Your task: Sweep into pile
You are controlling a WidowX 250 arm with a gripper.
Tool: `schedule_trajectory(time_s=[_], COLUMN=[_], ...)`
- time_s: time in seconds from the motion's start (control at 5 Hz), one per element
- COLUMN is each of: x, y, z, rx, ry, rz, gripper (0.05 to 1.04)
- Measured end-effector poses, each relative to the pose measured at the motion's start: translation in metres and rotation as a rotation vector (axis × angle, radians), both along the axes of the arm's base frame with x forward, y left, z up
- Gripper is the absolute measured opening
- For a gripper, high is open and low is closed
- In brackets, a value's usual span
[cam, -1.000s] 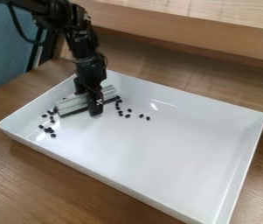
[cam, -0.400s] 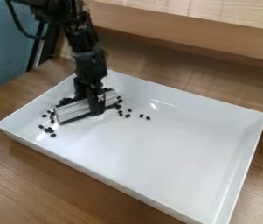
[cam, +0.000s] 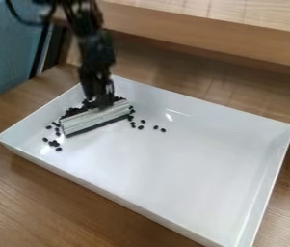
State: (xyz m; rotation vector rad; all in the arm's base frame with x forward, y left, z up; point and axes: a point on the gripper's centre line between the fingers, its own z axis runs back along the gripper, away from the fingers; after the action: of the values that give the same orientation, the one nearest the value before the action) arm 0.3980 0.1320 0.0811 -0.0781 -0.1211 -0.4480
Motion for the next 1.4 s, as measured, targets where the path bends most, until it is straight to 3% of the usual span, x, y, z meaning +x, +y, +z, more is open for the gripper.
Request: schedule_trajectory(time_s=[0.4, 0.6, 0.8, 1.0, 1.2, 1.4], x=[-0.011, -0.029, -0.043, -0.061, -0.069, -0.070], y=[-0.022, -0.046, -0.079, -0.081, -0.104, -0.129], z=[0.063, 0.073, 0.065, 0.073, 0.068, 0.055], rx=[-0.070, -0.103, -0.096, -0.030, 0.013, 0.007], ry=[-0.108, -0.093, -0.040, 0.008, 0.031, 0.036], rz=[-0.045, -0.080, -0.058, 0.096, 0.178, 0.218], gripper=[1.000, 1.000, 1.000, 1.000, 1.000, 1.000])
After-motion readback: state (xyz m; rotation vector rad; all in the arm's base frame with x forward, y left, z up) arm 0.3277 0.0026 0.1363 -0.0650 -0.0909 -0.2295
